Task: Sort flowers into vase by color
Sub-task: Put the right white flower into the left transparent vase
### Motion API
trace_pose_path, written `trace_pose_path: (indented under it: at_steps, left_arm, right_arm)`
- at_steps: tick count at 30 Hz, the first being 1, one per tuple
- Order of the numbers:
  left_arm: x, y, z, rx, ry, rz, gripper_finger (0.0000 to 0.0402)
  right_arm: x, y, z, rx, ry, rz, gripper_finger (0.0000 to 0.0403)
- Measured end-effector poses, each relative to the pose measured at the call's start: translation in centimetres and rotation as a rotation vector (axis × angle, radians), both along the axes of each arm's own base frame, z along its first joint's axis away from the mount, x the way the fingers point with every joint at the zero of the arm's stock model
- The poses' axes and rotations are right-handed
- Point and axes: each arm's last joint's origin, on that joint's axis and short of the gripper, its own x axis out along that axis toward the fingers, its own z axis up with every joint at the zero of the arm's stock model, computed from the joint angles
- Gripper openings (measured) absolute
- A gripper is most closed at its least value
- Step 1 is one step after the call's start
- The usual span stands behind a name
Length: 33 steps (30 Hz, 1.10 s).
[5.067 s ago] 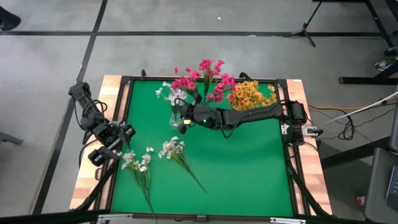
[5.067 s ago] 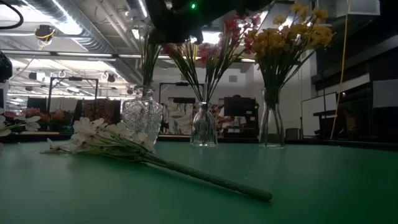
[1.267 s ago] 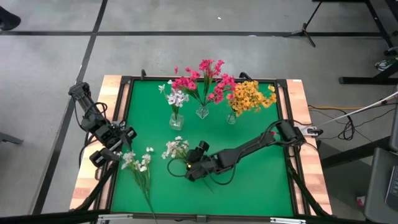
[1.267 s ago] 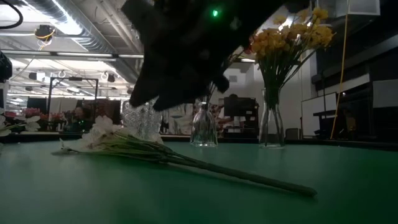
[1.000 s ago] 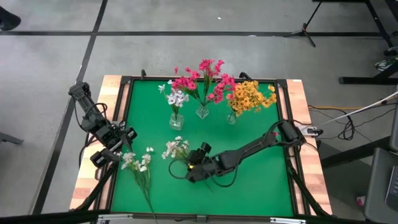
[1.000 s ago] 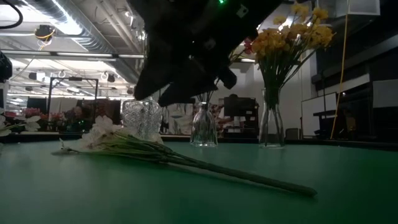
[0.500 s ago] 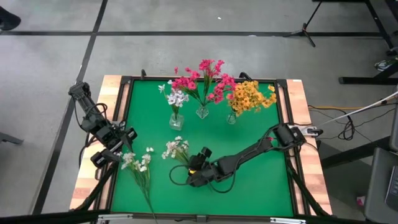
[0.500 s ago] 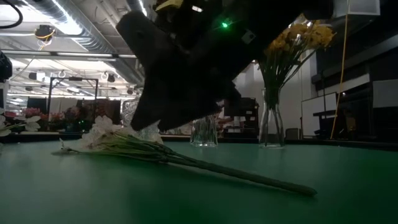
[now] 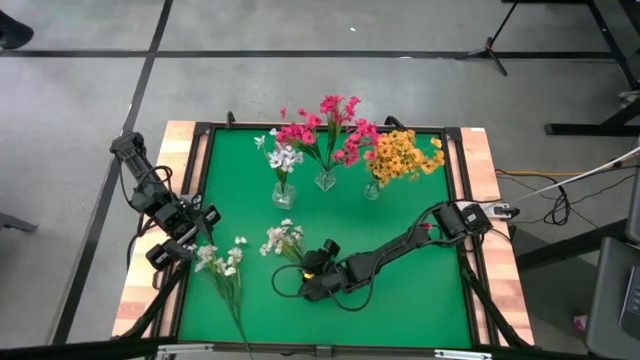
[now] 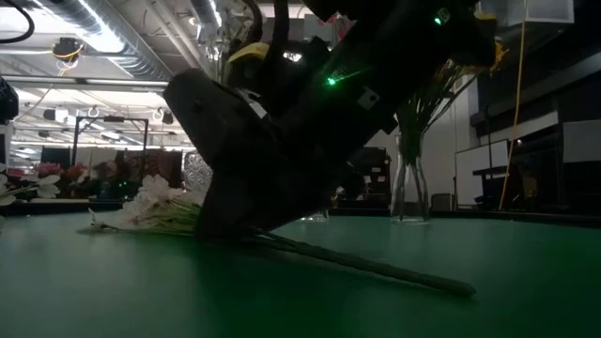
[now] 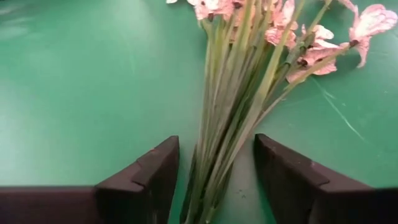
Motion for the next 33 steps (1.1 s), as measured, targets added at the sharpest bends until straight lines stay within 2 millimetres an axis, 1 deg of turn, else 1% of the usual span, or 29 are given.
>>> trace_pose_path:
  at_steps: [3,7,11,12,16,20,23,28,33]
  left_arm:
    - [0.0,0.0,0.0,0.0,0.0,0.0,0.0214]
    - [0.0,0.0,0.0,0.0,0.0,0.0,0.0214]
    - [0.0,0.0,0.0,0.0,0.001,0.001,0.0214]
    - [0.0,0.0,0.0,0.0,0.001,0.0,0.0214]
    - [0.0,0.0,0.0,0.0,0.001,0.0,0.0214]
    - [0.0,0.0,0.0,-0.004,0.003,-0.001,0.0214]
    - [0.0,0.0,0.0,-0.004,0.003,-0.002,0.0214]
    - [0.0,0.0,0.0,-0.004,0.003,-0.002,0.0214]
    - [0.0,0.0,0.0,-0.004,0.004,-0.002,0.0214]
  right_arm:
    - [0.1,-0.5,-0.1,0.015,0.011,-0.027,0.0172]
    - [0.2,-1.4,-0.2,0.074,0.051,-0.044,0.0102]
    - [0.2,-1.7,-0.4,0.088,0.069,-0.045,0.0024]
    - [0.2,-1.7,-0.4,0.088,0.069,-0.045,0.0016]
    - [0.3,-1.7,-0.1,0.115,0.048,-0.06,0.0023]
    - [0.3,-1.7,0.9,0.106,0.022,-0.047,0.001]
    - [0.2,-1.7,1.9,0.105,0.008,-0.029,0.0012]
    - [0.5,-1.6,5.5,0.086,-0.129,0.008,0.0008]
    - [0.8,-1.7,8.5,0.028,-0.258,0.034,0.0007]
